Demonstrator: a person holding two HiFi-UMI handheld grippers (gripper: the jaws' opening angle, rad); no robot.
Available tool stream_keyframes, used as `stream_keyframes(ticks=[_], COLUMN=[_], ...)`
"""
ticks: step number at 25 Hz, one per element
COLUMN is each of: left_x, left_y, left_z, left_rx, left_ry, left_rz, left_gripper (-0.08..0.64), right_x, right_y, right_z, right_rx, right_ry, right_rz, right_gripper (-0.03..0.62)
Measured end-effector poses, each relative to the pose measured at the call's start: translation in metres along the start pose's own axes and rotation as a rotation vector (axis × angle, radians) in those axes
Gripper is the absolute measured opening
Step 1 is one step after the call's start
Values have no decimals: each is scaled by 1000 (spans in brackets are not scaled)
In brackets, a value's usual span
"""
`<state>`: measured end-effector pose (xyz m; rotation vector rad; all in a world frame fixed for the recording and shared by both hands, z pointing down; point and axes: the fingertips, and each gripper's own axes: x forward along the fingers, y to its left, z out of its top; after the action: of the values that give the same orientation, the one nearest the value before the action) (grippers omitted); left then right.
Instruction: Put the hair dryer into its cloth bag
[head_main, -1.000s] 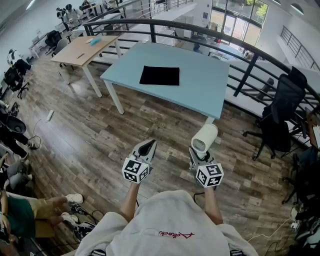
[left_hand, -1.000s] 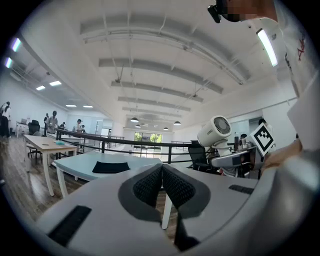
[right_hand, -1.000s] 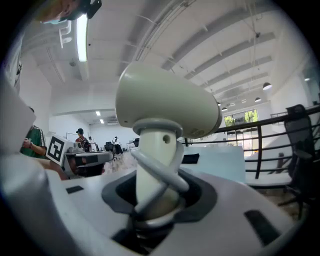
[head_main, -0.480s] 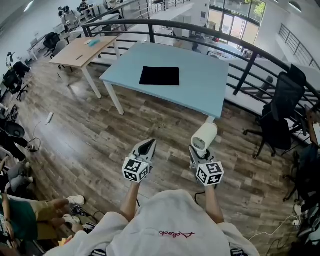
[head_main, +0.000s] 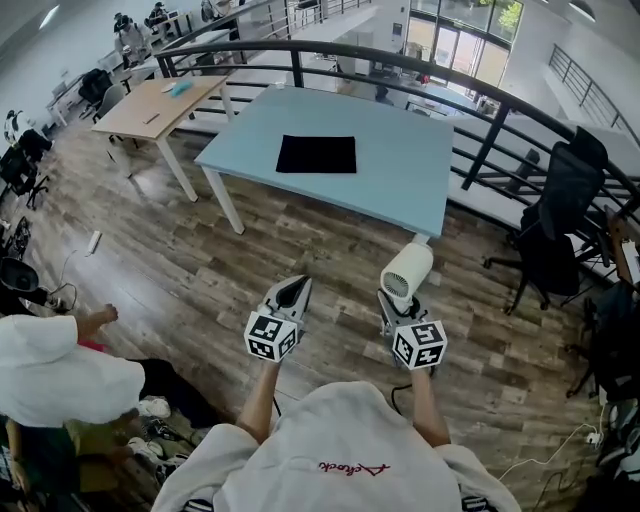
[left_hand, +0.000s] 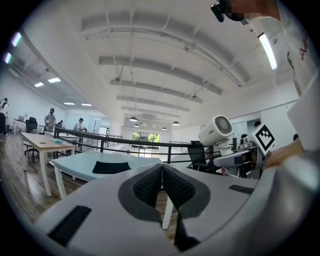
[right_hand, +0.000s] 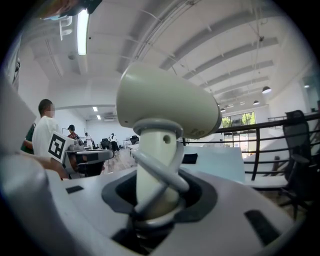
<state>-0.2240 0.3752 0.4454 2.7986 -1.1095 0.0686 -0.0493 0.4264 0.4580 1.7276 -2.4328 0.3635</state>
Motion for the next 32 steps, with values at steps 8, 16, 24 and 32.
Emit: stream_keyframes(ticks=[8, 16, 24, 32], left_x=[-5, -13, -5, 27], left_y=[41, 67, 70, 88], left_z=[-1, -2, -7, -11], left_rx=[-11, -17, -20, -7], left_ry=[1, 8, 5, 14], left_rz=[-10, -8, -16, -6], left_gripper=[9, 9, 9, 9], right_x=[30, 48, 59, 90], right_y=[20, 40, 33, 10], right_z=[3, 8, 7, 1], right_rx=[8, -5, -8, 2], right_ry=[-2, -13, -11, -10], right_rz=[-17, -11, -12, 4], right_gripper=[175, 175, 175, 175])
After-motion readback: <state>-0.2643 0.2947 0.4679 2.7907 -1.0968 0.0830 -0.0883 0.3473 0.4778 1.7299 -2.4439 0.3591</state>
